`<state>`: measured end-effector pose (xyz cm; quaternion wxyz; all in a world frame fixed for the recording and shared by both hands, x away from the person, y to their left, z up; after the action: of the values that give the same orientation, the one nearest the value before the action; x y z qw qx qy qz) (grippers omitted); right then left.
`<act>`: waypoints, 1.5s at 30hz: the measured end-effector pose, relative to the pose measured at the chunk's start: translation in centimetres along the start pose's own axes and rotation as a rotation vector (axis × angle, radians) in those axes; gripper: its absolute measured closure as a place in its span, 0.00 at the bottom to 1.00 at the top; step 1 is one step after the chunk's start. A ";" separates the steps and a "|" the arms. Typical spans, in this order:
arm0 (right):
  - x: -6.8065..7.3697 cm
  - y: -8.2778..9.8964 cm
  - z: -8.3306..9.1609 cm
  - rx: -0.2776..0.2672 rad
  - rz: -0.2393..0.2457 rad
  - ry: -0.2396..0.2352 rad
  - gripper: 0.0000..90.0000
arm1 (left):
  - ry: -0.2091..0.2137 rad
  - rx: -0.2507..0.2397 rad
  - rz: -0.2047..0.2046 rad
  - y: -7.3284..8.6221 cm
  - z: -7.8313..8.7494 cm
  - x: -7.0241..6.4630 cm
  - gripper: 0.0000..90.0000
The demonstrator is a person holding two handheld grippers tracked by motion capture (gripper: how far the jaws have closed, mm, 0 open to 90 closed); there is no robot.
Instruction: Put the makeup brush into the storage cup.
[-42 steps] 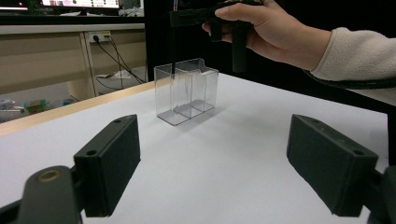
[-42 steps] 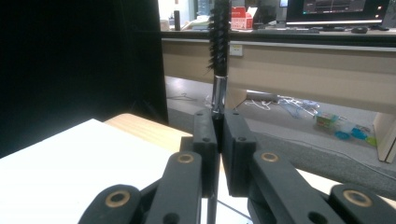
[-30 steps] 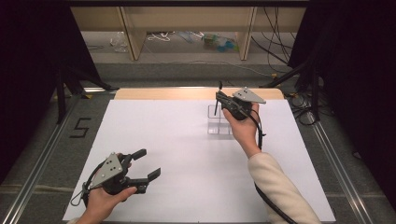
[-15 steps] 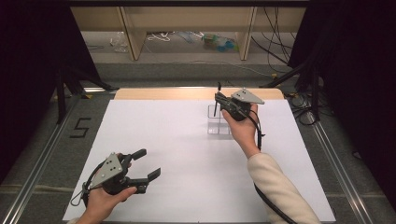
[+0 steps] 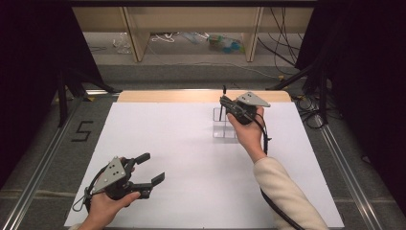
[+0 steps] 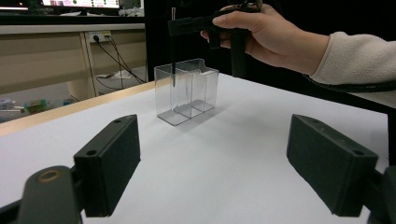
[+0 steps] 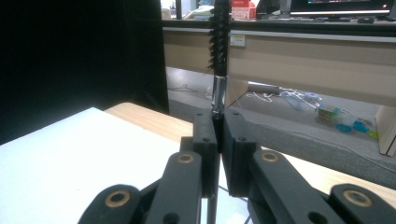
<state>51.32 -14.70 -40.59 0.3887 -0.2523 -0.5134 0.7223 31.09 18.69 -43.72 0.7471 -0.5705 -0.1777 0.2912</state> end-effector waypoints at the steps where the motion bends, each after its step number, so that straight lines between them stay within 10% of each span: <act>1: 0.0 0.0 0.0 0.001 0.000 0.000 0.95 | 0.000 0.000 0.000 0.0 0.0 0.0 0.19; 45: 0.2 0.8 -0.7 0.041 0.014 -0.007 0.95 | -0.001 -0.001 -0.002 0.0 0.0 0.0 0.19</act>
<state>51.49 -14.31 -41.55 0.3872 -0.2453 -0.4979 0.7362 31.08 18.69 -43.72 0.7470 -0.5705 -0.1790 0.2907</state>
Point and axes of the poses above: each handheld gripper's, and its own axes: z roughly backward along the jaws, y roughly out of its underside, x roughly to its left, the point moved 2 cm from there along -z, roughly forward along the jaws, and after that the axes turned 9 degrees about x, right-handed, at the moved point
